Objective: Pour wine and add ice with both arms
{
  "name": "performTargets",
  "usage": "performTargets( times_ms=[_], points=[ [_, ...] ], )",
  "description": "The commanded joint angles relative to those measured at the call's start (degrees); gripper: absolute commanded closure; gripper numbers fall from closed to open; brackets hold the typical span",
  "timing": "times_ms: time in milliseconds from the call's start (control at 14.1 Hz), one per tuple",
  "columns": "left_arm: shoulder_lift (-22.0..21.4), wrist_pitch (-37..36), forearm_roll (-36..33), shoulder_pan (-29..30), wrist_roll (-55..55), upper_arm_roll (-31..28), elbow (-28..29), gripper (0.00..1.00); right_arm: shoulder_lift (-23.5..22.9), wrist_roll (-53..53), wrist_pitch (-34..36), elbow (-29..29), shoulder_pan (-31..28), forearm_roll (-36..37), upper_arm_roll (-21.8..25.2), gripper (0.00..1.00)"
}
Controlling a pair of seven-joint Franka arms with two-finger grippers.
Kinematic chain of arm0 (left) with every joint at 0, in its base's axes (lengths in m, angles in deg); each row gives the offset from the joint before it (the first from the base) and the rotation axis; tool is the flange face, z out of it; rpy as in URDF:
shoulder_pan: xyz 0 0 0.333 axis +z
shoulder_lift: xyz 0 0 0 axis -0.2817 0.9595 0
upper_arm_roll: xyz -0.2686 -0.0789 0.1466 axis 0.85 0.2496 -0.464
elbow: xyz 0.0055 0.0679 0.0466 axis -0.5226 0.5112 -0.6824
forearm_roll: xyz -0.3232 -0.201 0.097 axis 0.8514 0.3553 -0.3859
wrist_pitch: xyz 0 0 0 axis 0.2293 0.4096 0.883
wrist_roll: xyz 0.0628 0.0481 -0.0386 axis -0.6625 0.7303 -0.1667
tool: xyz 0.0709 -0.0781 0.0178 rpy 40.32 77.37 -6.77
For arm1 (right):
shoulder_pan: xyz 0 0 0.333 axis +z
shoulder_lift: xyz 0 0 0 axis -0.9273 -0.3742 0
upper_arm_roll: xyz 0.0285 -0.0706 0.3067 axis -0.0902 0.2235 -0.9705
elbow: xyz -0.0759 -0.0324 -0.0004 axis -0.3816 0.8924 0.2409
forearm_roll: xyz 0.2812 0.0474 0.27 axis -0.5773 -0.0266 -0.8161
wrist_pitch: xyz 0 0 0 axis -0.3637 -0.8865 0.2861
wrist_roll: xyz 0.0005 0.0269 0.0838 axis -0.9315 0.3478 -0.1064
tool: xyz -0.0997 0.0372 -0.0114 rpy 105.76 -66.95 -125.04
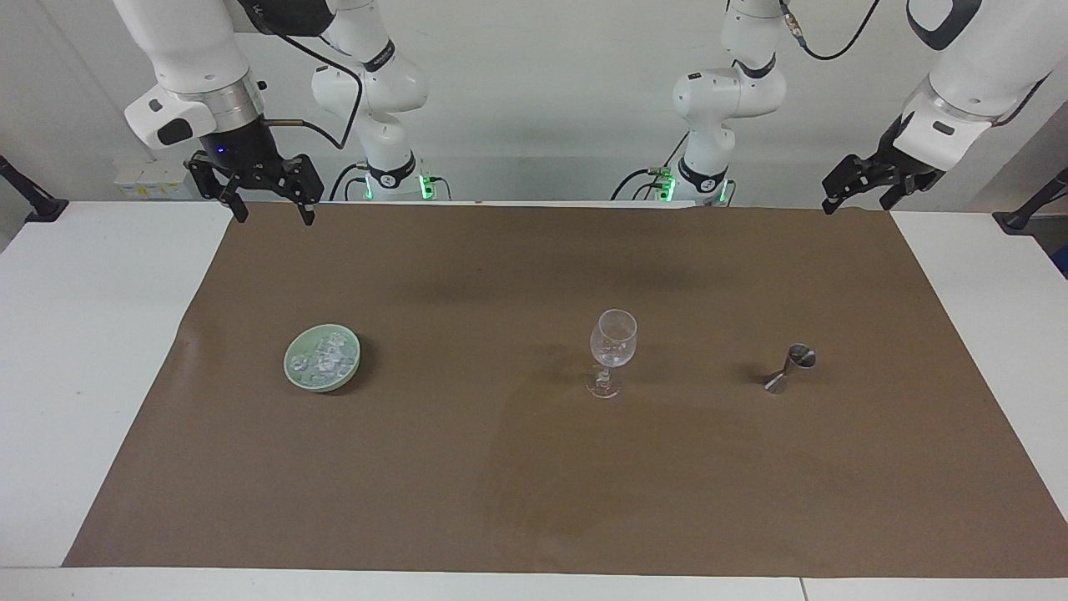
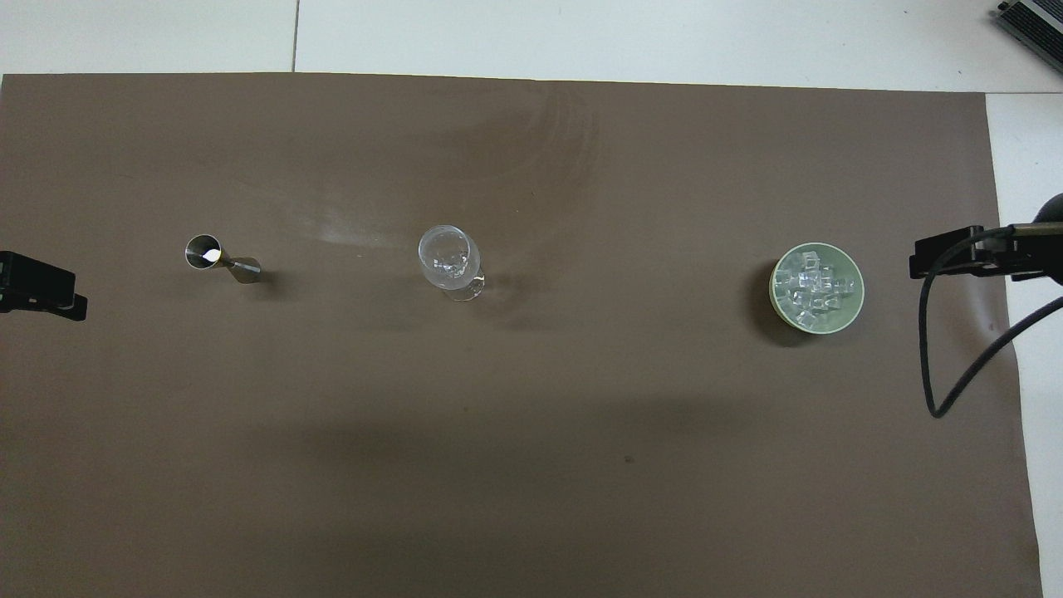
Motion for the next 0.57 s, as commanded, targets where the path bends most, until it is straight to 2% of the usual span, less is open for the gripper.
performTargets(
  times_ms=[0, 283, 495],
  points=[
    [-1.4, 1.1, 2.4, 2.1, 0.3, 0.2, 1.4, 0.0, 1.2, 0.9, 0.5, -1.2, 0.3, -0.4, 0.2, 0.0],
    [-1.3, 0.5, 8.2, 6.9, 5.5, 0.3, 1.4, 0.0, 1.2, 0.9, 0.5, -1.2, 0.3, -0.4, 0.2, 0.0],
    [-1.3, -0.1, 7.9, 6.9, 5.6, 0.3, 1.3, 0.0, 1.2, 0.9, 0.5, -1.2, 0.3, -0.4, 0.2, 0.0]
  ],
)
